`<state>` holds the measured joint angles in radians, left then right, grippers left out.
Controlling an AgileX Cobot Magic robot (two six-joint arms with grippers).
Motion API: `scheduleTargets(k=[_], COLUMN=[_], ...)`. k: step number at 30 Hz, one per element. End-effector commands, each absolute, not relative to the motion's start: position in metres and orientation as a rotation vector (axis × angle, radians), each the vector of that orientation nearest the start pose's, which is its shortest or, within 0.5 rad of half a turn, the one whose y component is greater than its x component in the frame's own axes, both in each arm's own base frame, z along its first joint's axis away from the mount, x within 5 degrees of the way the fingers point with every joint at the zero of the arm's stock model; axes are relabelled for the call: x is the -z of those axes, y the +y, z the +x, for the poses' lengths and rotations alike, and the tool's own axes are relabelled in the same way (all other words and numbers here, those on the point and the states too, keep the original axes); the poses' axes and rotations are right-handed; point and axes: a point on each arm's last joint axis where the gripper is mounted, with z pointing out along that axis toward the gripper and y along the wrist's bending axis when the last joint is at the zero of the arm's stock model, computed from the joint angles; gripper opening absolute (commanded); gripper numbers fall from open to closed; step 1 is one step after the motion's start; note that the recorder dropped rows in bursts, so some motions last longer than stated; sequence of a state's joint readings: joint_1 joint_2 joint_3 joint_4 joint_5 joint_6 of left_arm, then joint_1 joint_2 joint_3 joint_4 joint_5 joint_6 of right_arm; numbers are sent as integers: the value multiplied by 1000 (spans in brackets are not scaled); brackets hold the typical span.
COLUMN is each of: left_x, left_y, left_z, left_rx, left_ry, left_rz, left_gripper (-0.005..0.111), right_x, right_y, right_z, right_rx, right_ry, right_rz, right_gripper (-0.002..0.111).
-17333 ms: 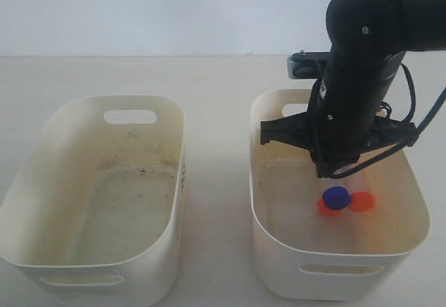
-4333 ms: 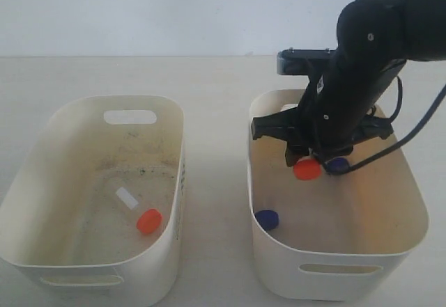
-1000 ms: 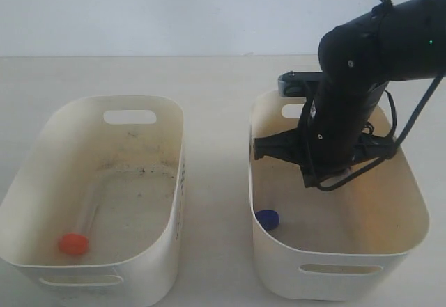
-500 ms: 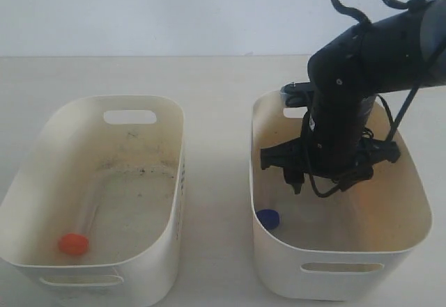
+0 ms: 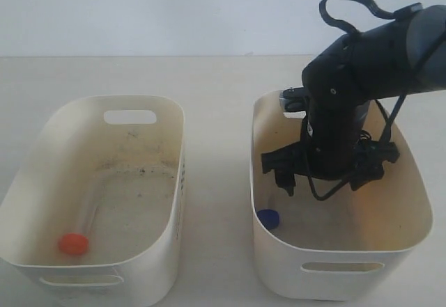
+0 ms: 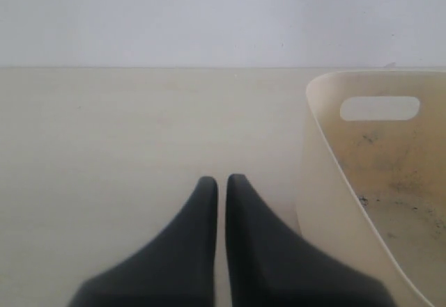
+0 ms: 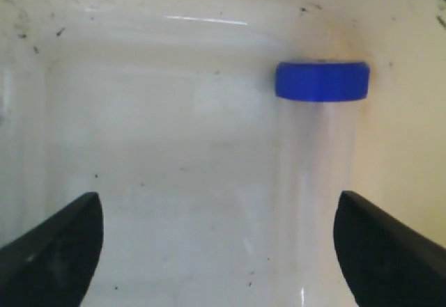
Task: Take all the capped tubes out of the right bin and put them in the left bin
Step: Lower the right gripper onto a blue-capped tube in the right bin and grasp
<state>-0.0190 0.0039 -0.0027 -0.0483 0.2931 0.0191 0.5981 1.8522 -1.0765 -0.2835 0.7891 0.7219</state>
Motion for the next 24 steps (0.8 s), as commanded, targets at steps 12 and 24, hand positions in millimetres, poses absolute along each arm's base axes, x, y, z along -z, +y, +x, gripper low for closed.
scheduleTargets(k=[12, 24], left_x=[-187, -187], left_y=[-3, -3], left_z=[54, 54], left_rx=[57, 57], left_ry=[1779, 1779], left_rz=[-3, -3], left_gripper=[4, 4], right_x=[-155, -131], right_y=[160, 158], right_z=[290, 288], right_rx=[337, 446], right_ry=[2889, 2977], right_rz=[-133, -121], right_gripper=[84, 84])
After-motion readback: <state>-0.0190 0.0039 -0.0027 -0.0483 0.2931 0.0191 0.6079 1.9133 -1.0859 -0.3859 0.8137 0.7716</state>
